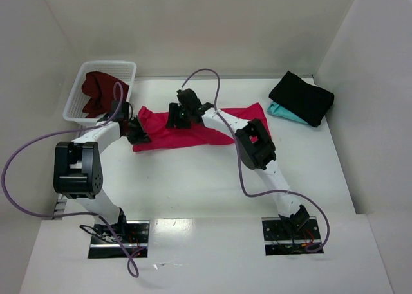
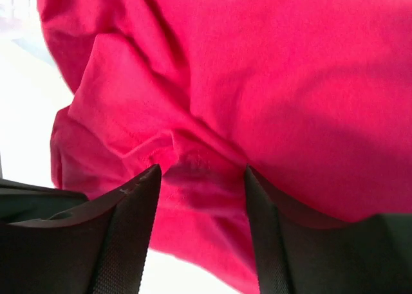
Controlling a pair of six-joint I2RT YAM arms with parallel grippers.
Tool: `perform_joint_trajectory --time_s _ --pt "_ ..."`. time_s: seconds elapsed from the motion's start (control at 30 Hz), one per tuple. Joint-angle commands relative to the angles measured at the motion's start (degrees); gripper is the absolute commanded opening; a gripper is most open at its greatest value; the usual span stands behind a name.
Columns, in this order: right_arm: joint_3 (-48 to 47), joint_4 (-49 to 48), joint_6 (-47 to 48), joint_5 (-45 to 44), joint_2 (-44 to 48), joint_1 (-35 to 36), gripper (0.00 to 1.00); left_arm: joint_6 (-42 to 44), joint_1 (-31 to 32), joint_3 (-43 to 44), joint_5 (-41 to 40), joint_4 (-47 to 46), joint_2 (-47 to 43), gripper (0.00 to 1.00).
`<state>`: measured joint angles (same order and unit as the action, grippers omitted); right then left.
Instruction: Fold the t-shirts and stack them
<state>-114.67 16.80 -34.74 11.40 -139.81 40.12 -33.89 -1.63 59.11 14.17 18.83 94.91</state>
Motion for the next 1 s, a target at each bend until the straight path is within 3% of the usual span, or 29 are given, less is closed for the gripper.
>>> perform_joint_trajectory --time_s 0.0,0.13,0.2,0.53,0.97 --pt "-5.9 2.4 1.9 0.4 -2.0 0.5 0.59 -0.9 -0.1 0.0 -1.2 -0.4 2.1 0.08" --pt "-8.6 3.8 2.4 0.4 -3.6 1.1 0.48 -1.4 -0.1 -1.2 -1.7 0.1 2.7 0.01" --pt "-9.2 4.4 2.4 -0.8 -3.6 1.1 0.36 -1.4 -0.1 -1.7 -2.2 0.2 2.7 0.00" --pt "-10.9 4.9 4.5 -5.4 -2.6 1.1 0.03 -2.0 -0.1 -2.9 -2.8 0.2 4.4 0.00" --pt "-13.6 5.6 4.5 -7.7 -3.8 -2.8 0.00 -2.0 -0.1 -2.9 -3.4 0.2 5.5 0.00"
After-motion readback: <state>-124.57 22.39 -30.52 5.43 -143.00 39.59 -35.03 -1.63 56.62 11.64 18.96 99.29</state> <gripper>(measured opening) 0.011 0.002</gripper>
